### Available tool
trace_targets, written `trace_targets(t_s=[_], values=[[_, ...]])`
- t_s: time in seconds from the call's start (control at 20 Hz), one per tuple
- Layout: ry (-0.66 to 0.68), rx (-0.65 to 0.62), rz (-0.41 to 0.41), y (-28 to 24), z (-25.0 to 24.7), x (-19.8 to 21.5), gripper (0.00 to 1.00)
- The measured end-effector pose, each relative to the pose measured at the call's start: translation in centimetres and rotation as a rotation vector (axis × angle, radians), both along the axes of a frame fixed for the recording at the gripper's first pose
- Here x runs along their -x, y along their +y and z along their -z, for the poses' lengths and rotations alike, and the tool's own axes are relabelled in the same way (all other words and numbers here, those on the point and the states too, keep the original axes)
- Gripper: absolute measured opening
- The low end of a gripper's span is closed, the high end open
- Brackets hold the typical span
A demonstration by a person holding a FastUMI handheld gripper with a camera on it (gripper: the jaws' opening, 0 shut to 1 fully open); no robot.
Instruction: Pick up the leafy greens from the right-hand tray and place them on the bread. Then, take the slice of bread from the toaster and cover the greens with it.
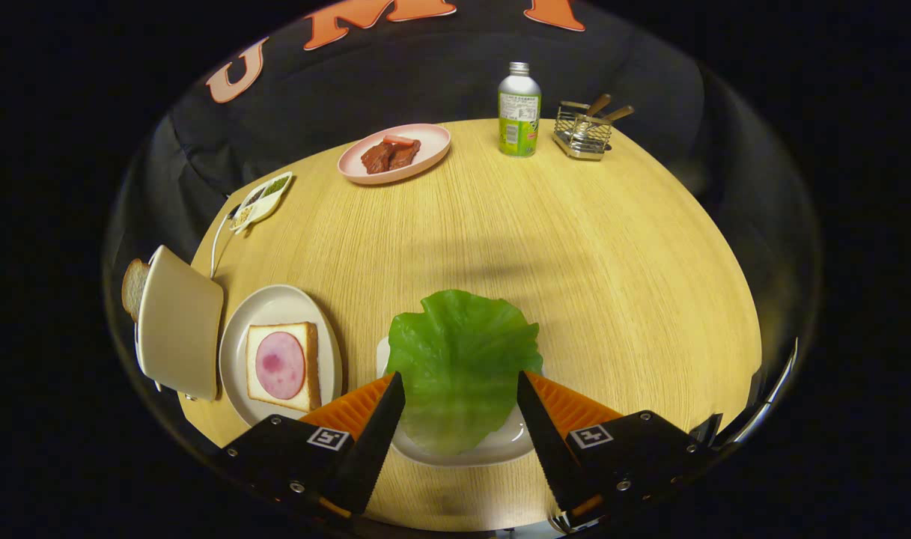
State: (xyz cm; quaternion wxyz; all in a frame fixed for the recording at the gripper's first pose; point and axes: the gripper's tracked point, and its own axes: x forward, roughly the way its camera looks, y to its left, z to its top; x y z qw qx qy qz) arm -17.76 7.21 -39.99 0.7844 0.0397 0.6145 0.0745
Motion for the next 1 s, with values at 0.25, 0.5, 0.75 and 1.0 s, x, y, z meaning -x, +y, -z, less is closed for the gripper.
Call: trace_targets(t_s=[0.25, 0.5, 0.75, 1.0], values=[[0.091, 0.037, 0.032, 0.1, 2.2, 0.8, 0.8], [0.107, 0.081, 0.01, 0.1, 2.9, 1.0, 0.69], [0.087, 0.083, -0.028, 1.0, 2.8, 0.9, 0.26], [0.082, 0.021, -0.005, 1.4, 2.3, 0.7, 0.02]])
